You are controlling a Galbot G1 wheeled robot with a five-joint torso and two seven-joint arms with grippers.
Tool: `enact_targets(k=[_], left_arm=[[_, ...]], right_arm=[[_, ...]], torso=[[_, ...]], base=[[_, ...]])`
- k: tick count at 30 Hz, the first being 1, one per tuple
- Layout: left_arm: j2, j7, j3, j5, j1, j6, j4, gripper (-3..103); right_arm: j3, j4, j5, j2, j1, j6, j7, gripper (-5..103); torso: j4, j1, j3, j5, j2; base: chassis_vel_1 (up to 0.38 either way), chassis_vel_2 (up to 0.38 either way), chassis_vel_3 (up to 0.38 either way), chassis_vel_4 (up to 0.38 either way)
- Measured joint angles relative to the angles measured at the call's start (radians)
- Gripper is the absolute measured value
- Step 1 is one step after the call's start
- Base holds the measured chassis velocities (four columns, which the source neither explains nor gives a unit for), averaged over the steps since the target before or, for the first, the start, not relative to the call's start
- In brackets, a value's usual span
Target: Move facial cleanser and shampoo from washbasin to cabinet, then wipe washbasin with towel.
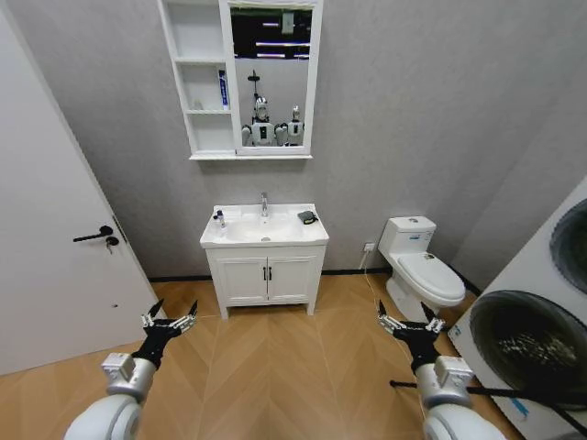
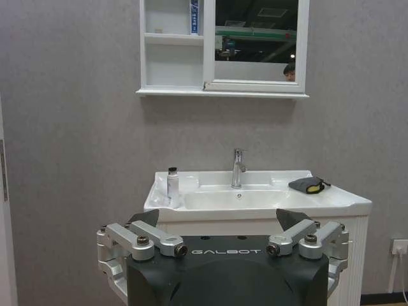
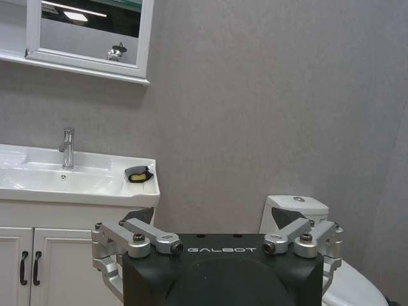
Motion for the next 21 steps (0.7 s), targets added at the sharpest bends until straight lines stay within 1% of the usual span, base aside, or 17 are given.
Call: enact_targets(k=[5, 21], left_arm=[[-0.003, 0.002, 0.0, -0.015, -0.006, -0.005, 0.001, 100], [-0.008, 0.012, 0.004, -0.004, -0.005, -0.005, 0.0, 100]], right_arm=[[-0.002, -0.007, 0.0, -0.005, 0.005, 0.006, -0.005, 100], [-0.004, -0.009, 0.004, -0.005, 0.002, 0.012, -0.006, 100]], torso=[[0.0, 0.0, 0.0, 0.0, 0.0], [0.0, 0.0, 0.0, 0.0, 0.0]], base=[[0.0, 0.0, 0.0, 0.0], [0.0, 0.0, 0.0, 0.0]])
